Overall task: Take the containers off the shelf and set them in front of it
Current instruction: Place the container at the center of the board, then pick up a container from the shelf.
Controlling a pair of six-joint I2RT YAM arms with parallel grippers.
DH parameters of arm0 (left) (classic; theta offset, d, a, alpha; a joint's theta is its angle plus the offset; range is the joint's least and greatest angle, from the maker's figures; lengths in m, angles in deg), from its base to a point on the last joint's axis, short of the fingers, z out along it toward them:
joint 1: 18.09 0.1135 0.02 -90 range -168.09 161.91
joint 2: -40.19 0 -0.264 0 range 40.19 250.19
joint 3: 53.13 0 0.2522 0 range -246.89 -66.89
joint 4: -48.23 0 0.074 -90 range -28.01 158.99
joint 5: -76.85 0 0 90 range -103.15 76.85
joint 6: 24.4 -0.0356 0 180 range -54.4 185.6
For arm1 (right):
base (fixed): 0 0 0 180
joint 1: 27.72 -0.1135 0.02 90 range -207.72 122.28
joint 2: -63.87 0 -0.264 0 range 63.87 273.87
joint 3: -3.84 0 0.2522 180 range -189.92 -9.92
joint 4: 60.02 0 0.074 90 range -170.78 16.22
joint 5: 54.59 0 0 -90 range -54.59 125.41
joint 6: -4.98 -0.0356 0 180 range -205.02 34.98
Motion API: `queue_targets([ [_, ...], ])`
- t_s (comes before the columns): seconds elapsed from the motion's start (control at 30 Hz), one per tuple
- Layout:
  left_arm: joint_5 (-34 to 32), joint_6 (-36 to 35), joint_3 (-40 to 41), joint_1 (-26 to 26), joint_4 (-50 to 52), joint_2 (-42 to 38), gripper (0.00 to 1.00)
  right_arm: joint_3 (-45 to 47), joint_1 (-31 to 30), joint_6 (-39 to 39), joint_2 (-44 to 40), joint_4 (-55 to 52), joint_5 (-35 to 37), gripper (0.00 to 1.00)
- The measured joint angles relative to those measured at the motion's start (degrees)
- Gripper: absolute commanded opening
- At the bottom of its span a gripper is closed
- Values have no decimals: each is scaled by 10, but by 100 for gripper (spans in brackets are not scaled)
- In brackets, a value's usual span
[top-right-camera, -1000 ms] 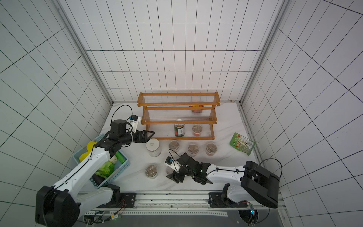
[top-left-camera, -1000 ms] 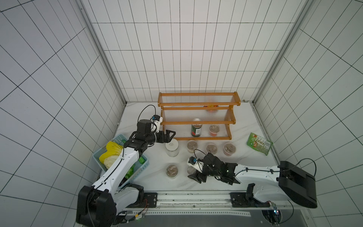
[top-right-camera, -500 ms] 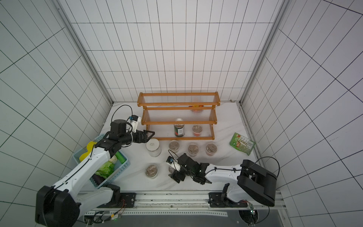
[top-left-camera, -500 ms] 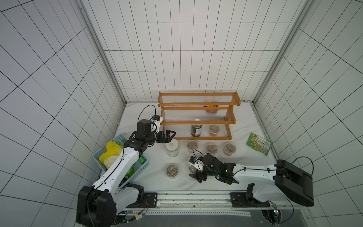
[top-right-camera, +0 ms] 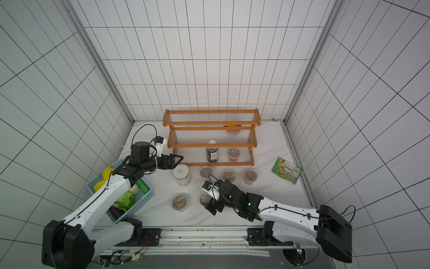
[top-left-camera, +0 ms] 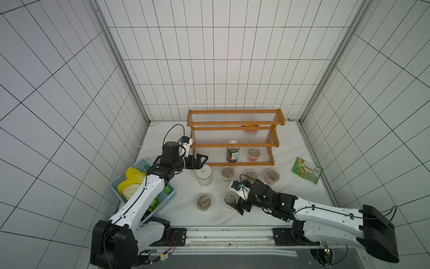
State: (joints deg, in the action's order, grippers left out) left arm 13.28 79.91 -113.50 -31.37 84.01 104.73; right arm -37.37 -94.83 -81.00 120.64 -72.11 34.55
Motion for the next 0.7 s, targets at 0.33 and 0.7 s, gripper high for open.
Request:
queue_targets([
  [0.33,-1,0,0,1,0,0,99,-79,239,-30,80,46,31,99],
  [0.7,-10,0,-2,2,6,-24,99,-165,299,-47,301,198,13,99],
])
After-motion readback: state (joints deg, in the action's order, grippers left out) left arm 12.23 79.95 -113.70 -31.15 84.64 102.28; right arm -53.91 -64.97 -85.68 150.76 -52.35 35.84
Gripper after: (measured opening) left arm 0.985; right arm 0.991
